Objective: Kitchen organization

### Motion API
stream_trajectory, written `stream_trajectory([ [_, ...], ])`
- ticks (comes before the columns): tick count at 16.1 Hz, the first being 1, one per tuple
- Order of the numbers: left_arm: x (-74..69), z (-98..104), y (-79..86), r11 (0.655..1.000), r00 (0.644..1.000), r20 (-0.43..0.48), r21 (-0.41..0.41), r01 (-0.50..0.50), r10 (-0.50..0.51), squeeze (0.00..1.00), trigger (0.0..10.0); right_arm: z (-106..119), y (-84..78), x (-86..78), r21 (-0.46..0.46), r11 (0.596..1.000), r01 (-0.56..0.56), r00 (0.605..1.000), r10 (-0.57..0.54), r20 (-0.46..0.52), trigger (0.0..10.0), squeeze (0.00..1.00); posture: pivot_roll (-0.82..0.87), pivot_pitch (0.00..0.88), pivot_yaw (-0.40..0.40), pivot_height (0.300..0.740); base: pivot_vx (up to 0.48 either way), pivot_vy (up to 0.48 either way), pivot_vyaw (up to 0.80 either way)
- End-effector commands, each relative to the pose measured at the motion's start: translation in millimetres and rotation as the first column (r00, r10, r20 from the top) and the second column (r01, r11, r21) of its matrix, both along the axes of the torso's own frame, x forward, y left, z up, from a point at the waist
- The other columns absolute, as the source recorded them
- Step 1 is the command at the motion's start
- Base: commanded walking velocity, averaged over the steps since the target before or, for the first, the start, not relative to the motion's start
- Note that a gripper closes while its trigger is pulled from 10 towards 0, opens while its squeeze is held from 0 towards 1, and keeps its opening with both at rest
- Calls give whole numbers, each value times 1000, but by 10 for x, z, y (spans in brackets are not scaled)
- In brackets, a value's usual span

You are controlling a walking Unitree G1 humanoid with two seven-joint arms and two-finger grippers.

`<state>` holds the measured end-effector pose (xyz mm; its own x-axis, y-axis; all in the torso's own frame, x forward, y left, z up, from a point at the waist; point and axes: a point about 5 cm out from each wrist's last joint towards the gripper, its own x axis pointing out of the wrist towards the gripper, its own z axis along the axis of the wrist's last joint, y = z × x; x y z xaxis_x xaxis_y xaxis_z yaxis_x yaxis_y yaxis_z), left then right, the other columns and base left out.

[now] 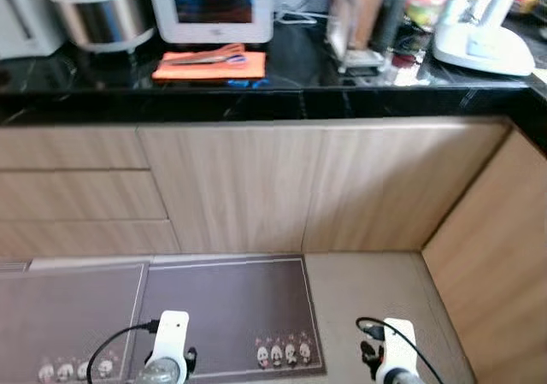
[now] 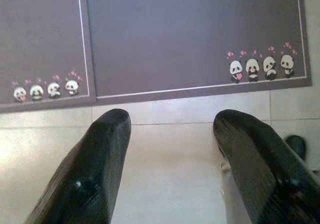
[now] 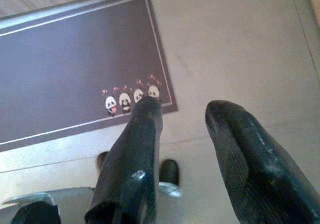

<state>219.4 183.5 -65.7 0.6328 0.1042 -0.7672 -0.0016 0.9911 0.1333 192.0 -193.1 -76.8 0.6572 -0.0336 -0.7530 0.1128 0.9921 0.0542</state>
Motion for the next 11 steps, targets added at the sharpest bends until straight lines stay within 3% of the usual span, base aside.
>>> stream_trajectory([
  [1, -47, -29, 7, 1000, 1000, -22, 7, 14, -14, 0, 10000, -23, 10, -43, 4, 1000, 6, 1000, -6, -10, 10000, 0, -38, 0, 18, 740, 0, 405, 0],
  [11, 4, -2, -3, 999, 999, -20, 11, 34, -34, 0, 10000, -50, -15, -106, 8, 999, 34, 999, -34, -23, 10000, 0, -40, 0, 28, 740, 0, 400, 0],
])
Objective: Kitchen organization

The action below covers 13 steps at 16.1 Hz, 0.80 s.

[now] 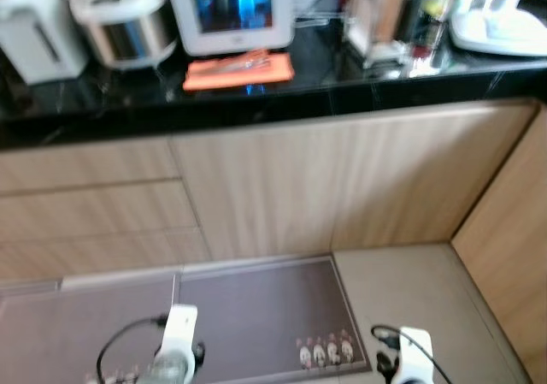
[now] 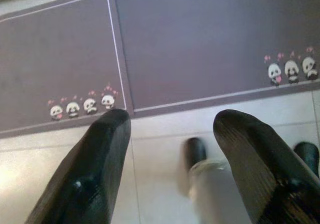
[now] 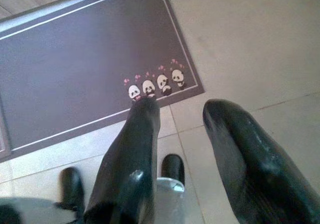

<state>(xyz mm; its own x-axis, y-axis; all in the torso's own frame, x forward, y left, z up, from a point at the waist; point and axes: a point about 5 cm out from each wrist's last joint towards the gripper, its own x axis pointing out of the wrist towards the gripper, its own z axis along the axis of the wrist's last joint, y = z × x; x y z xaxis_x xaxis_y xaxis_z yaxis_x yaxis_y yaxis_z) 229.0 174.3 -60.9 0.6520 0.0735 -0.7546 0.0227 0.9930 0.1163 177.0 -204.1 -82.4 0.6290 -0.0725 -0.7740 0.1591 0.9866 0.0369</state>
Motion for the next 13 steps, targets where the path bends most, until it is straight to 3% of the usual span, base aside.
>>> stream_trajectory([
  [1, -89, -49, 87, 1000, 999, -41, 28, 7, -6, 0, 10000, 6, 99, 45, 22, 1000, -12, 1000, 11, 11, 10000, 0, -37, 0, 26, 740, 0, 398, 0],
  [7, -98, -53, 112, 999, 999, -46, 31, -6, 7, 0, 10000, 30, 144, 105, 19, 999, -40, 999, 40, 26, 10000, 0, -22, 0, 17, 740, 0, 400, 0],
  [11, -108, -55, 137, 999, 999, -47, 34, -13, 15, 0, 10000, 32, 184, 119, 26, 998, -55, 998, 54, 30, 10000, 0, -13, 0, 13, 740, 0, 400, 623],
  [13, -106, -53, 146, 999, 999, -47, 35, -16, 18, 0, 10000, 29, 195, 116, 37, 998, -43, 999, 42, 31, 10000, 0, -13, 0, 13, 740, 0, 401, 0],
])
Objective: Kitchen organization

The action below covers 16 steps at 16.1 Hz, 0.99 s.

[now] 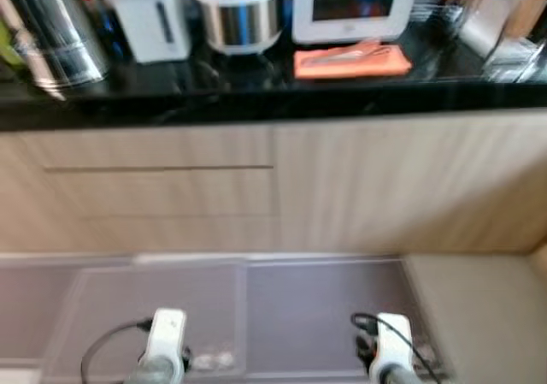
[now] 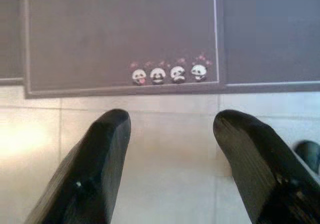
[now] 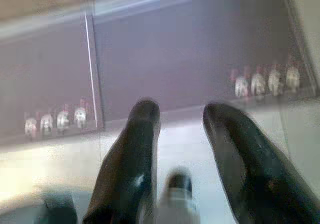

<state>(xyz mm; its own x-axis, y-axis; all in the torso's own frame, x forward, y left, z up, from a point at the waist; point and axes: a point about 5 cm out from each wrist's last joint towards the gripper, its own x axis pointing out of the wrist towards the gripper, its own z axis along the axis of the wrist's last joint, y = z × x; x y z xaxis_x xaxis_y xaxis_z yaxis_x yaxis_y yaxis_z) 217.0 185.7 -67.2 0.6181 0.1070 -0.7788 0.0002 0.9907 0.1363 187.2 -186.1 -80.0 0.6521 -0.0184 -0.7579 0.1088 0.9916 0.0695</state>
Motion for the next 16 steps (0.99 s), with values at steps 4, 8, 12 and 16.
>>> stream_trajectory([
  [4, 19, 14, 37, 1000, 1000, -6, 17, 18, -18, 0, 10000, 9, 8, 21, 1, 1000, 8, 1000, -8, 4, 10000, 0, -16, 0, 20, 740, 0, 401, 0],
  [8, 20, 14, 38, 1000, 1000, -7, 18, 17, -17, 0, 10000, 5, -13, 12, 0, 1000, 14, 1000, -14, -1, 10000, 0, -13, 0, 19, 740, 0, 399, 0],
  [12, 9, 9, 48, 1000, 1000, -9, 18, 12, -12, 0, 10000, 3, -3, 11, 3, 1000, 13, 1000, -13, -2, 10000, 0, -6, 0, 14, 740, 0, 400, 0],
  [16, 4, 7, 52, 1000, 1000, -11, 19, 11, -11, 0, 10000, 4, 13, 16, 3, 1000, 4, 1000, -4, -2, 10000, 0, -6, 0, 15, 740, 0, 400, 0],
])
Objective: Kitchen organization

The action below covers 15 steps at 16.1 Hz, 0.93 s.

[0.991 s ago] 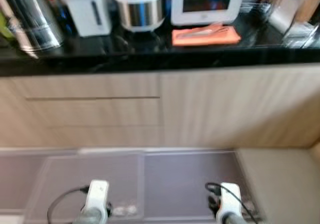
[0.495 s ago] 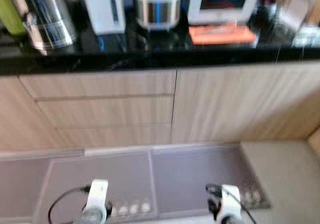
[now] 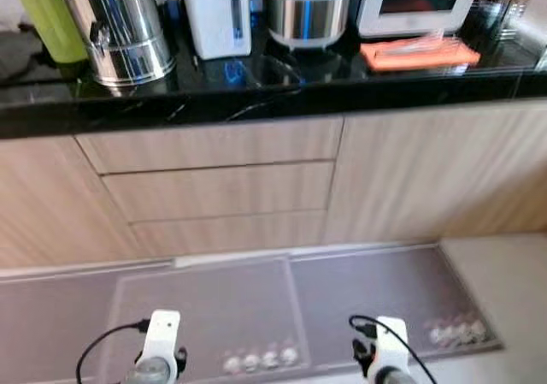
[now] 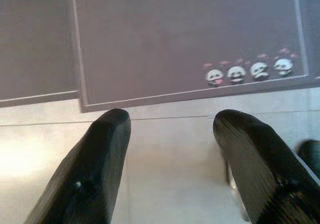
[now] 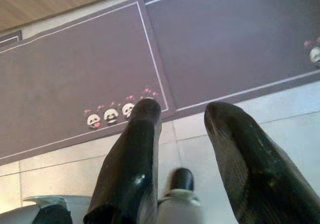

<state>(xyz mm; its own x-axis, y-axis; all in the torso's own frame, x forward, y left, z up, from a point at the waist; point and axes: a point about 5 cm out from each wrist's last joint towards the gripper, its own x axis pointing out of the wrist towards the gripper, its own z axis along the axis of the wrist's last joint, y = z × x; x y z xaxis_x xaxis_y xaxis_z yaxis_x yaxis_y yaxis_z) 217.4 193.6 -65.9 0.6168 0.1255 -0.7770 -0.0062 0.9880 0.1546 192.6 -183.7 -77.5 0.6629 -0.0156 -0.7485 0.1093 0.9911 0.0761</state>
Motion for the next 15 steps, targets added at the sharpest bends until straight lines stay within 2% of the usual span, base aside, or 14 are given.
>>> stream_trajectory([
  [1, -2, -7, -26, 1000, 1000, -11, 1, 18, -18, 0, 10000, -20, -6, -38, -4, 1000, 0, 1000, 0, -16, 10000, 0, -6, 0, 15, 740, 0, 401, 0],
  [3, -6, -8, -21, 1000, 1000, -12, 1, 17, -17, 0, 10000, -15, 1, -28, -16, 1000, -22, 1000, 22, -12, 10000, 0, -2, 0, 14, 740, 0, 401, 225],
  [6, -12, -11, -14, 1000, 1000, -14, 4, 19, -19, 0, 10000, -10, 7, -22, -10, 1000, -6, 1000, 6, -3, 10000, 0, -1, 0, 19, 740, 0, 399, 717],
  [12, 4, 1, 4, 1000, 1000, -8, 10, 15, -15, 0, 10000, -18, 19, -29, 4, 1000, 0, 1000, 0, -11, 10000, 0, 5, 0, 21, 740, 0, 380, 0],
  [15, 26, 17, 13, 1000, 1000, 1, 17, 20, -20, 0, 10000, -28, 27, -47, 8, 1000, -2, 1000, 2, -15, 10000, 0, 8, 0, 14, 740, 0, 0, 0],
])
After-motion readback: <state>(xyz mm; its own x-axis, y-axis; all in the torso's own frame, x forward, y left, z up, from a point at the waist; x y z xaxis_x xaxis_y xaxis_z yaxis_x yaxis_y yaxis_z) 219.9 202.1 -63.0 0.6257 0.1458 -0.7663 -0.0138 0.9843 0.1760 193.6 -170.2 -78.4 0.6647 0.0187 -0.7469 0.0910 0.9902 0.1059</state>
